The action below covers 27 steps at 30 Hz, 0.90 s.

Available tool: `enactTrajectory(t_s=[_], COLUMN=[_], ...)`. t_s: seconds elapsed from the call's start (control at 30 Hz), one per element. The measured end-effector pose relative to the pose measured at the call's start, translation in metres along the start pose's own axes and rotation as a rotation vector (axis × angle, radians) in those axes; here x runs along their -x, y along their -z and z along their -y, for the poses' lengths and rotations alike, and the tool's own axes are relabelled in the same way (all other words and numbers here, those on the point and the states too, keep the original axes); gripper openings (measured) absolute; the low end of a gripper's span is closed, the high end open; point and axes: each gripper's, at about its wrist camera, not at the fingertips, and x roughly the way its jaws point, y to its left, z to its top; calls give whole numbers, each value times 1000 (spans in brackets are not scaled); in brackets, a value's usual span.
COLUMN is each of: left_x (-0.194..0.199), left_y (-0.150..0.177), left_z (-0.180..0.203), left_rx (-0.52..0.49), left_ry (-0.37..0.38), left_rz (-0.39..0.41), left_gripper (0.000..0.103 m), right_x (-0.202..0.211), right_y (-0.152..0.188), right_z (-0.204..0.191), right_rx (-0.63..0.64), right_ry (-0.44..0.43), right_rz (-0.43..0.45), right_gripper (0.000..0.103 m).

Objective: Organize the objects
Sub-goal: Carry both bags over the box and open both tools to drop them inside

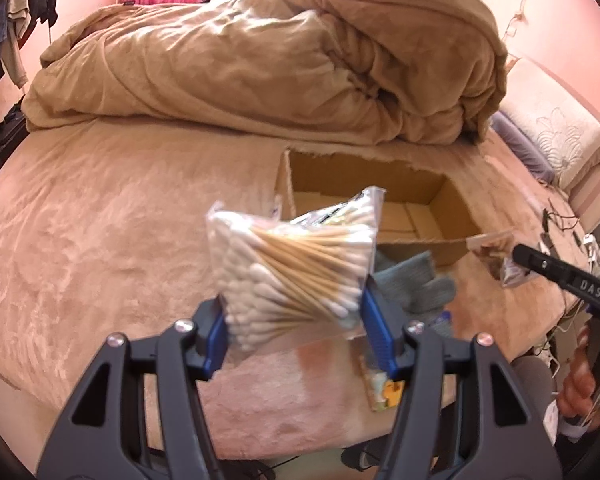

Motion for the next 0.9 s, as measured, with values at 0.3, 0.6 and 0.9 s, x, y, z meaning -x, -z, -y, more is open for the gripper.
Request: enactTrajectory(t_s=[0.3, 0.6, 0.9], left_x=[-4, -58, -111], left_y=[-37, -55, -53], left_z=[40, 83, 93], left_rx=[-57, -112, -71], left_ry=[83, 114, 117], left_rz=[18, -48, -127], left_gripper=[59, 59, 59], right_x=[17, 4, -39], right_y=[-26, -49, -56], right_z=[-10, -6, 20], right_rx=[35, 35, 19], right_ry=[4, -11, -45], right_rz=[64, 95, 46], right_gripper=[39, 39, 39])
